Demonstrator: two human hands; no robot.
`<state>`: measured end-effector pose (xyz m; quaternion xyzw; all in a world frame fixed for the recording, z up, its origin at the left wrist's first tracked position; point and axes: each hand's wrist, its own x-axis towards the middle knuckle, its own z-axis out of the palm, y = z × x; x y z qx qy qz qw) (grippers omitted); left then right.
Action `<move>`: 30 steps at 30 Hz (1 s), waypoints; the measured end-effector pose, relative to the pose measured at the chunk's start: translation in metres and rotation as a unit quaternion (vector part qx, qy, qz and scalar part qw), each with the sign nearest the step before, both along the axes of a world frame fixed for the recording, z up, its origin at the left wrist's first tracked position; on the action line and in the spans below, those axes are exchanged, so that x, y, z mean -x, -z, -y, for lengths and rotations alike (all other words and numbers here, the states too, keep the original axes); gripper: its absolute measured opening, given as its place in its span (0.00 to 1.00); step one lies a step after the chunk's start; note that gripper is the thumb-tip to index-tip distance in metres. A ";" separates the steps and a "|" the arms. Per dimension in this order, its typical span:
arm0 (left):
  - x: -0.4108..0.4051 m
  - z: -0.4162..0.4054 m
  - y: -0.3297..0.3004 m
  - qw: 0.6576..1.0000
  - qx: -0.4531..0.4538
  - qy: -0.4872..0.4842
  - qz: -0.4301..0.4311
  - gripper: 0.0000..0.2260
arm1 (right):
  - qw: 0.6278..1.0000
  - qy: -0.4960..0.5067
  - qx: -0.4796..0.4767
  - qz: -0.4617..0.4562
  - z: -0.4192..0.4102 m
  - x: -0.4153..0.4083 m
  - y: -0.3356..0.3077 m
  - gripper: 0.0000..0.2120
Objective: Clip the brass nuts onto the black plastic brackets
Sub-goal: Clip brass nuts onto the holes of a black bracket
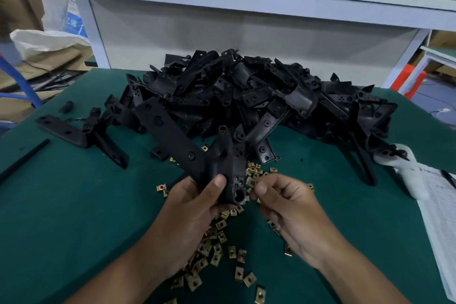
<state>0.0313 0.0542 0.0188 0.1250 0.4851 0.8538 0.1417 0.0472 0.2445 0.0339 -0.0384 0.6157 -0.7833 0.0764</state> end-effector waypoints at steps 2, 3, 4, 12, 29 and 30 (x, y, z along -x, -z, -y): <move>0.000 0.000 0.000 1.000 0.001 0.001 0.010 0.17 | 1.000 -0.008 0.005 0.000 0.001 -0.001 -0.002 0.06; 0.000 0.000 0.000 1.000 0.000 0.004 0.013 0.17 | 1.000 -0.011 0.007 0.001 0.002 -0.001 -0.003 0.06; 0.000 0.000 0.000 1.000 -0.001 0.007 0.014 0.16 | 1.000 -0.013 0.007 0.002 0.002 -0.002 -0.003 0.06; -0.001 0.003 -0.002 0.999 0.011 0.034 0.003 0.16 | 0.999 -0.037 -0.004 -0.008 0.000 0.000 -0.003 0.09; 0.000 0.006 0.001 0.993 0.087 0.074 -0.033 0.16 | 0.985 -0.088 -0.139 -0.058 -0.007 0.000 -0.006 0.08; -0.001 0.005 0.002 0.993 0.088 0.075 -0.032 0.16 | 0.985 -0.088 -0.138 -0.056 -0.007 0.000 -0.004 0.09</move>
